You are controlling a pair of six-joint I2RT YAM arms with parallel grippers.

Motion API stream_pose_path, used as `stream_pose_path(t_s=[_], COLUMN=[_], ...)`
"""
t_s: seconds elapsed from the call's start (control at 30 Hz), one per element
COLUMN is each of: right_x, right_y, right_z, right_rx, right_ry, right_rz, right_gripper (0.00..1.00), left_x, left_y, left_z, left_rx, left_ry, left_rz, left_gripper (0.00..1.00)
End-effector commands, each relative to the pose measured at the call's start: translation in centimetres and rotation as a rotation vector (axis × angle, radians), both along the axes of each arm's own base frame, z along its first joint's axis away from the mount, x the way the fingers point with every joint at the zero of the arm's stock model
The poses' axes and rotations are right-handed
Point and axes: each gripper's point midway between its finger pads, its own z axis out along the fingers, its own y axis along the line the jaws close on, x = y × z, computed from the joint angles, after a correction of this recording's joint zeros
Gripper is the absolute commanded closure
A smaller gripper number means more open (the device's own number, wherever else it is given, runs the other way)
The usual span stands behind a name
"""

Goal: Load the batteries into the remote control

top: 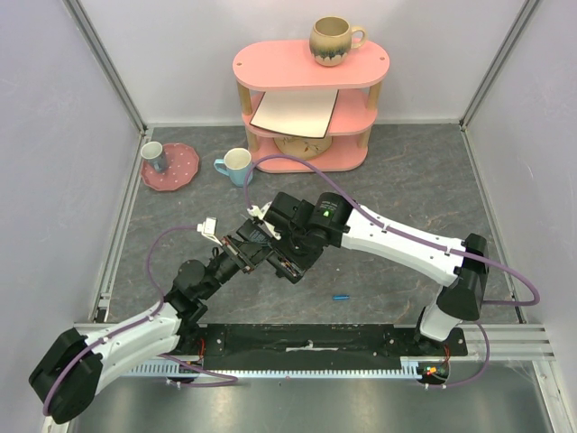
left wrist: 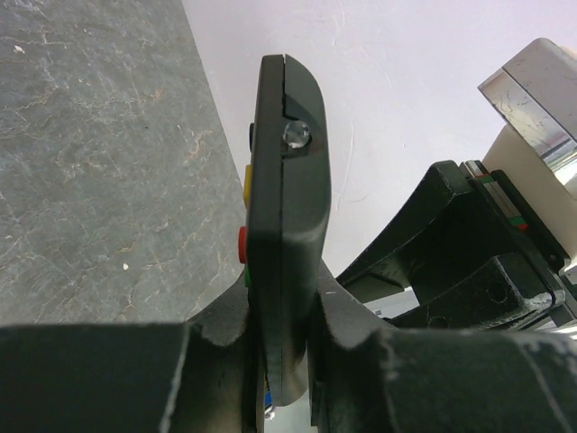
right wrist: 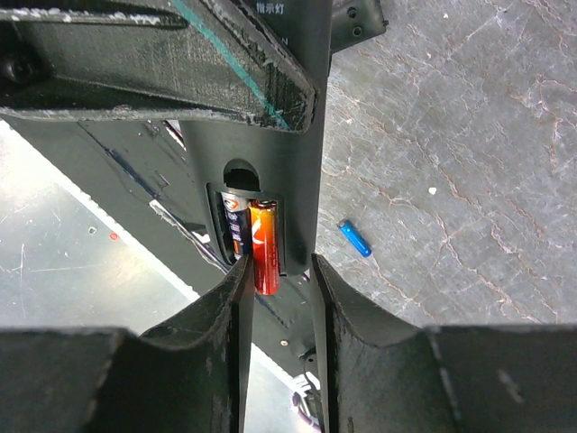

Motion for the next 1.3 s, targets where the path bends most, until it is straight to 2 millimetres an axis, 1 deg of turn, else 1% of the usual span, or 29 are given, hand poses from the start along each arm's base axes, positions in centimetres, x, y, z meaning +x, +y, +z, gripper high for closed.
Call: stream_pose_path(t_s=[0.0, 0.13, 0.37, 0.43, 0.53, 0.57, 0.6, 0.63, 0.67, 0.8, 0.83, 0.87, 0.9, 0.93, 0.97, 1.0, 1.03, 1.07, 1.1, 1.13, 1.17, 1.2, 1.23, 1.27], right_x=[1.5, 1.1, 1.1, 1.2, 2.1, 2.7, 2.9, 3.2, 3.4, 4.4, 4.8, 4.6, 4.7, 4.6, 5.1, 5.1, 4.8, 5.0, 4.6, 4.2, 4.1, 3.1, 2.7, 2.2], right_y=[1.0, 1.2, 1.2, 1.4, 0.9, 1.0, 0.7, 0.5, 0.4, -0.7, -0.9, -1.4, -1.8, -2.7, -3.1, -3.5, -4.0, -4.3, -4.3, -4.5, -4.5, -4.1, -4.2, -4.1], right_z=[2.5, 3.1, 5.0, 5.9, 7.7, 9.4, 8.8, 8.9, 9.0, 8.9, 11.0, 8.9, 9.0, 10.2, 9.7, 10.0, 10.9, 10.6, 10.5, 10.9, 10.2, 10.1, 11.1, 10.0], right_rx=[0.077, 0.098, 0.147, 0.169, 0.216, 0.285, 0.291, 0.323, 0.41, 0.598, 0.71, 0.706, 0.74, 0.806, 0.839, 0.87, 0.911, 0.924, 0.933, 0.957, 0.965, 0.994, 1.051, 1.051], right_ry=[-0.069, -0.057, -0.069, -0.082, -0.13, -0.179, -0.197, -0.224, -0.255, -0.296, -0.342, -0.337, -0.353, -0.38, -0.397, -0.408, -0.424, -0.432, -0.426, -0.428, -0.429, -0.402, -0.417, -0.401], right_rz=[-0.026, -0.016, -0.02, -0.022, -0.054, -0.072, -0.092, -0.109, -0.139, -0.246, -0.264, -0.274, -0.297, -0.325, -0.349, -0.349, -0.341, -0.34, -0.311, -0.293, -0.288, -0.233, -0.206, -0.189], right_gripper=[0.62, 0.6, 0.52, 0.5, 0.49, 0.48, 0.48, 0.48, 0.47, 0.46, 0.45, 0.42, 0.38, 0.35, 0.29, 0.26, 0.24, 0.21, 0.2, 0.2, 0.21, 0.21, 0.21, 0.21], left_x=[-2.0, -2.0, -1.8, -1.7, -1.7, -1.6, -1.6, -1.6, -1.6, -1.8, -1.8, -1.8, -1.9, -1.9, -1.9, -2.0, -2.0, -2.0, -2.0, -2.1, -2.1, -2.1, -2.2, -2.2], left_y=[0.2, 0.2, 0.2, 0.2, 0.1, 0.1, 0.1, 0.0, 0.0, -0.4, -0.5, -0.5, -0.6, -0.8, -0.9, -1.0, -1.3, -1.5, -1.5, -1.7, -1.8, -1.8, -1.9, -2.0], left_z=[-2.5, -2.5, -2.8, -2.8, -2.7, -2.8, -2.6, -2.5, -2.5, -2.0, -2.1, -1.8, -1.5, -1.8, -1.5, -1.5, -0.9, -0.7, -0.2, -0.1, -0.2, 0.2, 0.3, 0.3], left_rx=[0.003, 0.011, 0.022, 0.025, 0.023, 0.022, 0.016, 0.013, 0.01, -0.025, -0.031, -0.047, -0.068, -0.066, -0.08, -0.089, -0.099, -0.105, -0.126, -0.131, -0.138, -0.151, -0.155, -0.162], left_ry=[0.024, 0.018, 0.028, 0.029, 0.034, 0.037, 0.04, 0.043, 0.046, 0.089, 0.105, 0.111, 0.131, 0.151, 0.152, 0.168, 0.166, 0.169, 0.173, 0.176, 0.192, 0.189, 0.192, 0.203], left_rz=[-0.059, -0.063, -0.055, -0.053, -0.054, -0.052, -0.055, -0.055, -0.057, -0.087, -0.091, -0.095, -0.103, -0.114, -0.121, -0.13, -0.148, -0.155, -0.162, -0.172, -0.177, -0.184, -0.191, -0.197], left_gripper=[0.98, 0.98, 0.98, 0.98, 0.98, 0.98, 0.98, 0.98, 0.98, 0.98, 0.98, 0.98, 0.98, 0.98, 0.98, 0.98, 0.98, 0.98, 0.98, 0.98, 0.98, 0.98, 0.98, 0.98])
